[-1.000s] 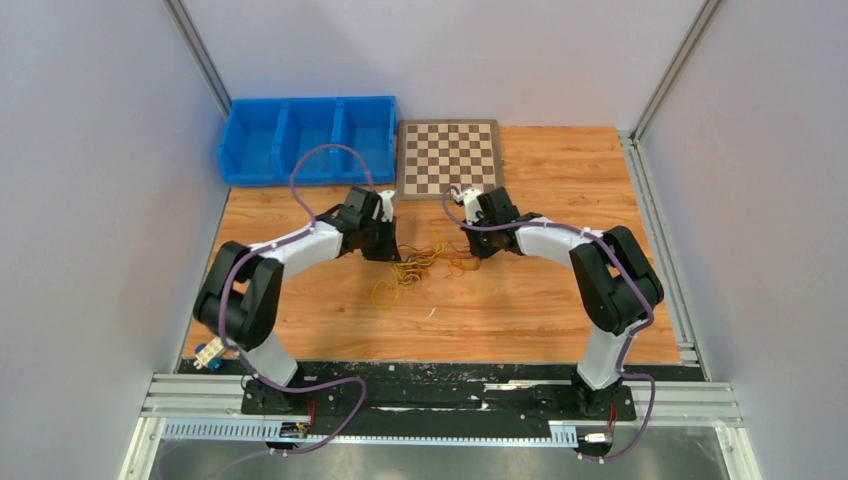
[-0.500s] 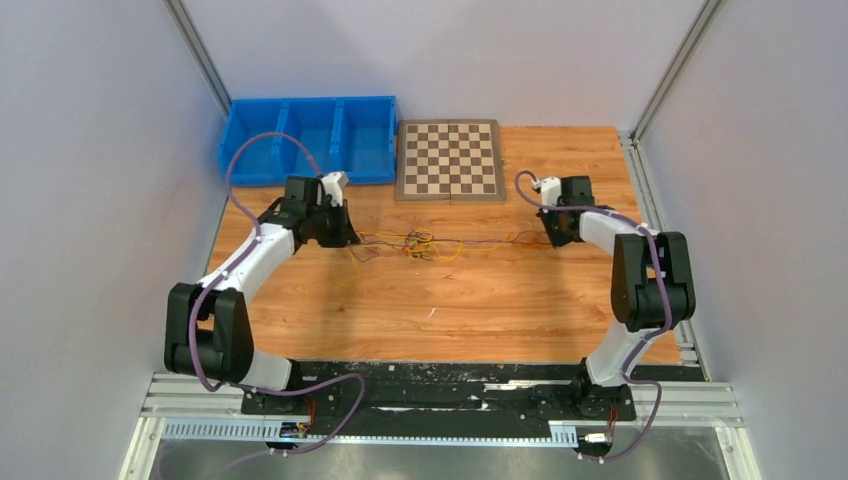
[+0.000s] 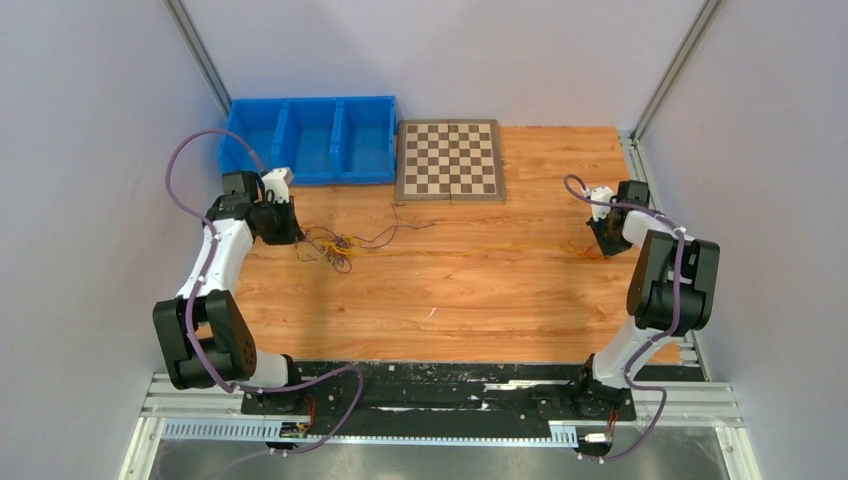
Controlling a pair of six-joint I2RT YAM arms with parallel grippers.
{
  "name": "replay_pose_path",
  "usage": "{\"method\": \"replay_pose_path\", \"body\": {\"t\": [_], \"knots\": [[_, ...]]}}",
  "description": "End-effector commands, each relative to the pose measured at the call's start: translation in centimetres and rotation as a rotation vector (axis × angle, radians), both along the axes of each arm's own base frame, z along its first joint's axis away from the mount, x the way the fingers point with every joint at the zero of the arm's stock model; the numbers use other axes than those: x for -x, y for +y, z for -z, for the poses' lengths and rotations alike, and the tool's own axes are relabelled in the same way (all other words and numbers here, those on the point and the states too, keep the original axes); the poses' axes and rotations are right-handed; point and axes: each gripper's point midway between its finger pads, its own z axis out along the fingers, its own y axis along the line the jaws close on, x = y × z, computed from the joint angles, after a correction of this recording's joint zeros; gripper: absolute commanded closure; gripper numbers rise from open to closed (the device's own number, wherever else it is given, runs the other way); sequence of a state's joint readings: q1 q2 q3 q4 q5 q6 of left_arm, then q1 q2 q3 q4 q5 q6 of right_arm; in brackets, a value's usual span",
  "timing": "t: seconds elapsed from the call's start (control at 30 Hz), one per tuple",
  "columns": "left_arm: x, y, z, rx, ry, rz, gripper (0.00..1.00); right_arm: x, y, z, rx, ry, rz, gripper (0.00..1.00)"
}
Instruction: Untangle the cables
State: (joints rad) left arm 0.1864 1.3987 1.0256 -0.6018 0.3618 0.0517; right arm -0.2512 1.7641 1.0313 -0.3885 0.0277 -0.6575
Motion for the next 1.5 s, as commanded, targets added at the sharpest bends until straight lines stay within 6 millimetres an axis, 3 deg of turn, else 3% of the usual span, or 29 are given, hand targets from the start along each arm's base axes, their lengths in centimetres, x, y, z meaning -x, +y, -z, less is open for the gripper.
{"method": "replay_pose_path", "body": {"t": [0.0,0.03,0.13,0.17,0.27,0.37,0.5,0.7,0.8,0.9,0.97,1.07,1.2,1.3,1.47], "knots": [[0.5,-5.8,-4.4,0.153,-0.094,0.239,1.00,3.0,6.4,-0.9,-0.301,0.109,-0.126,1.00],[0.8,-8.0,-5.4,0.175,-0.112,0.304,1.00,2.8,7.8,-1.9,-0.359,0.097,-0.152,1.00],[1.6,-12.1,-8.3,0.248,-0.161,0.392,1.00,2.1,10.9,-5.3,-0.470,0.047,-0.217,0.96],[2.0,-13.7,-9.5,0.287,-0.175,0.435,1.00,1.9,11.7,-6.3,-0.498,0.037,-0.236,0.87],[2.3,-16.1,-12.1,0.370,-0.201,0.459,1.00,1.4,13.4,-9.0,-0.572,-0.007,-0.271,0.70],[3.3,-18.5,-13.3,0.418,-0.206,0.544,1.00,1.3,15.1,-11.0,-0.654,-0.024,-0.317,0.35],[5.2,-21.5,-14.1,0.516,-0.175,0.656,1.00,1.7,20.9,-15.1,-0.881,-0.052,-0.442,0.11],[4.7,-25.0,-15.1,0.634,-0.138,0.687,1.00,3.9,33.6,-19.0,-1.101,0.017,-0.649,0.00],[4.2,-26.5,-14.9,0.682,-0.097,0.689,1.00,4.4,38.0,-19.0,-1.091,-0.019,-0.691,0.00],[4.0,-27.7,-15.1,0.747,-0.065,0.699,1.00,3.4,41.1,-17.6,-1.041,-0.093,-0.651,0.00],[4.3,-28.2,-15.5,0.790,-0.049,0.708,1.00,2.3,42.3,-15.7,-1.007,-0.124,-0.609,0.02],[4.7,-28.4,-16.1,0.824,-0.039,0.720,1.00,1.6,43.1,-11.8,-0.977,-0.083,-0.550,0.17],[5.1,-28.1,-17.7,0.841,-0.055,0.729,1.00,0.7,41.8,-6.1,-0.887,-0.015,-0.434,0.55],[5.5,-27.2,-19.0,0.850,-0.077,0.729,1.00,-0.1,39.7,-3.8,-0.828,-0.004,-0.343,0.97],[5.3,-23.9,-20.2,0.817,-0.130,0.683,1.00,-2.1,33.4,-2.8,-0.722,-0.018,-0.189,1.00]]}}
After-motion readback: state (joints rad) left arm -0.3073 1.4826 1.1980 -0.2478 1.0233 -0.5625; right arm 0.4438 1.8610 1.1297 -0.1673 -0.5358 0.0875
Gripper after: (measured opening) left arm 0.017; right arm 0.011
